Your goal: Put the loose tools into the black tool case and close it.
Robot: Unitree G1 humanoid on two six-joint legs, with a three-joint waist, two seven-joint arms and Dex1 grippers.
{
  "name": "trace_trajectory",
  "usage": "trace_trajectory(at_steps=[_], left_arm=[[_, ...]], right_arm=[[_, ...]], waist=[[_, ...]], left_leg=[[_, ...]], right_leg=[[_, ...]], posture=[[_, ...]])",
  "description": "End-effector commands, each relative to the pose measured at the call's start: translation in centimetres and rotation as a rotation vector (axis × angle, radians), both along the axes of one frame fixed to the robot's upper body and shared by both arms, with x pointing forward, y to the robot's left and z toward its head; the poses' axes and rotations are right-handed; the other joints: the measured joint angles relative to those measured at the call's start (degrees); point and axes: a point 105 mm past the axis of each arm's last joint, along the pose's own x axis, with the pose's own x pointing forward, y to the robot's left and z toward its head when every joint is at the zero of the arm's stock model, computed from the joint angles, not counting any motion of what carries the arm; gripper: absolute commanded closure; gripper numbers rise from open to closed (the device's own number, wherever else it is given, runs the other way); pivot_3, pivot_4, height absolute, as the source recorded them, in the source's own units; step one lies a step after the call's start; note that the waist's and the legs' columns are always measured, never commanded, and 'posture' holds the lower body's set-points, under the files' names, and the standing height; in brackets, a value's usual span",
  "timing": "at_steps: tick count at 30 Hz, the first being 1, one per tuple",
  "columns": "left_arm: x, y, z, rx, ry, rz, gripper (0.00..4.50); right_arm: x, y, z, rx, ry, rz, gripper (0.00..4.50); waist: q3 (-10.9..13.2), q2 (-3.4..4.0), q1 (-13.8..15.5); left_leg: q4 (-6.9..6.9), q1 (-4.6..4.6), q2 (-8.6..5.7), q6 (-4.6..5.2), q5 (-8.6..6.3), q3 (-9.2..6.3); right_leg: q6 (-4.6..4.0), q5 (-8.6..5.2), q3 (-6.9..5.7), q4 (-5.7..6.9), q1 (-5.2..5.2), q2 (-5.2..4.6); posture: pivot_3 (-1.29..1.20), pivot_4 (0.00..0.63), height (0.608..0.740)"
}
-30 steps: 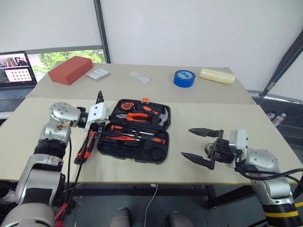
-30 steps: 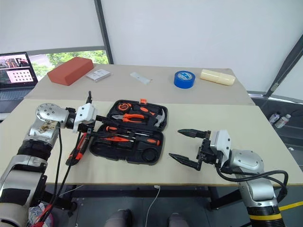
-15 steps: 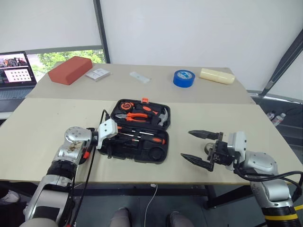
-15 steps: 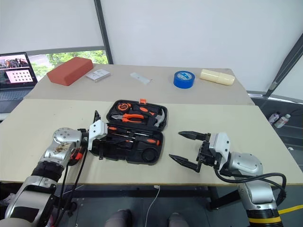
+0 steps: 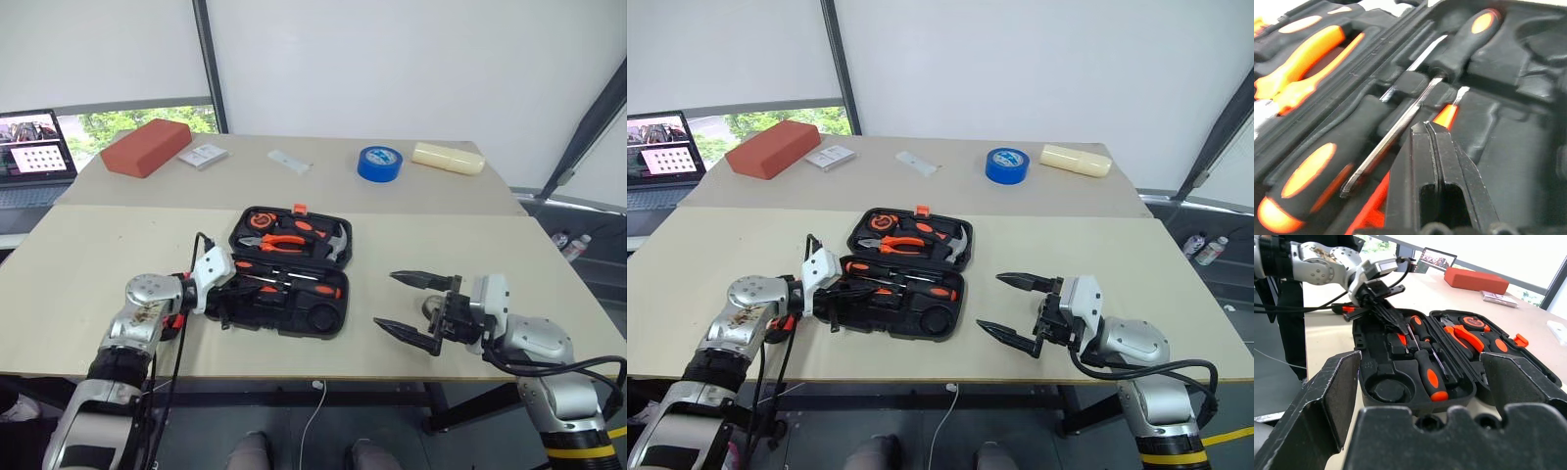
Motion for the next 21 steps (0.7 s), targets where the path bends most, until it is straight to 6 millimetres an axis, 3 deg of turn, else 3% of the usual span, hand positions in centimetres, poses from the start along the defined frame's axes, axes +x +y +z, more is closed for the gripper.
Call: trace_trajectory(at_steps=[1, 5, 7, 9, 11, 14, 21], left_arm=[[-0.1, 0.9, -0.9, 0.062, 0.057, 0.037, 4.46], [0.1, 0.8, -0.7, 0.04, 0.064, 0.072, 4.46], [-0.5, 0.7, 0.7, -0.043, 0.033, 0.053, 4.46], [-0.8, 1.2, 3.5, -0.189, -0.081, 0.082, 4.46], [-1.8, 2.5, 5.5, -0.297, -0.166, 0.128, 3.96], [-4.4, 5.1, 6.2, -0.336, -0.214, 0.214, 3.07], [-13.2, 14.6, 3.6, -0.311, -0.205, 0.727, 0.43]], right_arm=[[-0.1, 0.0, 1.0, 0.007, -0.058, 0.007, 0.0], [-0.1, 0.1, 1.0, 0.011, -0.059, 0.008, 0.0], [0.0, 0.0, 1.1, 0.019, -0.058, 0.004, 0.0], [-0.1, -0.1, 1.0, 0.021, -0.059, 0.004, 0.0], [-0.2, -0.1, 1.0, 0.015, -0.067, 0.006, 0.0], [-0.1, -0.2, 0.7, 0.0, -0.075, 0.001, 0.0], [-0.4, -1.0, 0.1, 0.041, -0.075, 0.058, 0.0]], waist=[[0.0, 0.0, 0.0], [0.0, 0.0, 0.1], [0.0, 0.0, 0.1], [0.0, 0.0, -0.2], [0.0, -0.04, -0.5], [0.0, -0.05, -0.7], [0.1, -0.06, -1.7]], left_leg=[[0.0, 0.0, 0.0, 0.0, 0.0, 0.0], [0.01, 0.0, 0.0, -0.02, -0.01, 0.0], [0.02, 0.01, 0.0, -0.2, -0.12, 0.0], [0.01, 0.0, 0.0, -0.31, -0.19, 0.0], [-0.03, -0.03, 0.02, -0.27, -0.17, 0.02], [-0.12, -0.04, 0.05, -0.02, -0.02, 0.02], [-0.24, 0.04, 0.14, -0.13, -0.2, 0.08]], right_leg=[[0.0, 0.0, 0.0, 0.0, 0.0, 0.0], [0.0, -0.05, 0.0, -0.01, 0.01, -0.01], [-0.08, -0.09, 0.0, -0.01, 0.0, -0.01], [-0.09, -0.09, 0.0, -0.01, -0.01, -0.01], [-0.1, -0.07, 0.01, -0.01, -0.06, -0.02], [-0.14, 0.18, -0.01, -0.02, -0.07, 0.0], [-0.35, 0.01, -0.04, -0.1, -0.1, -0.03]], posture=[[0.0, 0.15, 0.74], [0.0, 0.15, 0.74], [0.0, 0.15, 0.74], [0.0, 0.15, 0.74], [0.0, 0.15, 0.74], [0.0, 0.15, 0.74], [0.0, 0.15, 0.74]])
